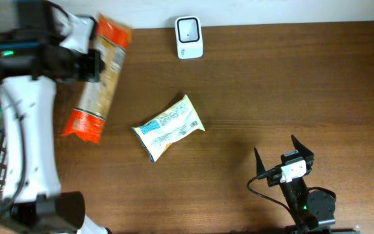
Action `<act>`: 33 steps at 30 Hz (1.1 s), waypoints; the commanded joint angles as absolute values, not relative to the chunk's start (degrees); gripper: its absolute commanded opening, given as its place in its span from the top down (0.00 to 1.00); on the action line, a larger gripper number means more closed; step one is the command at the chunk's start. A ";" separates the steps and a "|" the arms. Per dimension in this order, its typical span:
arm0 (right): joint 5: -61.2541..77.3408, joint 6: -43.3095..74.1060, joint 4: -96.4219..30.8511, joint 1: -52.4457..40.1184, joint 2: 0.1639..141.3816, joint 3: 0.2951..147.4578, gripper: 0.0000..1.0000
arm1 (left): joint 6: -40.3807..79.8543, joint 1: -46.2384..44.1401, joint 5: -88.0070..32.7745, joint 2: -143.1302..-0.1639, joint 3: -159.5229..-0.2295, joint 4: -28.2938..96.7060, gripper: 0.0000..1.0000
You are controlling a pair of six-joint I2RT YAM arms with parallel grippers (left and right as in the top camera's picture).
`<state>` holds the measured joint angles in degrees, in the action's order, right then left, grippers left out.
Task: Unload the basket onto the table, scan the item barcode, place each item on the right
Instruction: 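Place the red-orange package beside the snack bag with the left gripper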
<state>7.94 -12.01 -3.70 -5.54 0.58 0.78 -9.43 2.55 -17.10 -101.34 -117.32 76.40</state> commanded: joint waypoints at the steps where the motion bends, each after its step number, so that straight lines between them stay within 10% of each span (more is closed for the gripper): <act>1: 7.66 -11.77 -3.86 -5.13 0.19 0.32 0.01 | -3.97 -0.08 -17.58 -101.69 -104.88 70.32 1.00; 11: 7.66 -11.77 -3.86 -5.13 0.19 0.32 0.01 | 0.69 -4.49 -17.80 -101.69 -83.13 55.88 1.00; 16: 7.66 -11.77 -3.86 -5.13 0.21 0.32 0.01 | 0.67 -6.15 -19.14 -101.69 -83.02 54.68 0.19; 19: 7.66 -11.77 -3.86 -5.13 0.19 0.32 0.01 | 0.62 -6.24 -20.71 -101.67 -83.88 54.28 0.01; 33: 7.66 -11.77 -3.86 -5.13 0.19 0.32 0.01 | -4.56 9.85 -0.80 -89.73 -117.05 57.52 0.02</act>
<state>7.94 -11.99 -3.73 -5.54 0.58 0.78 -7.29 4.14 -14.02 -91.70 -115.04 56.53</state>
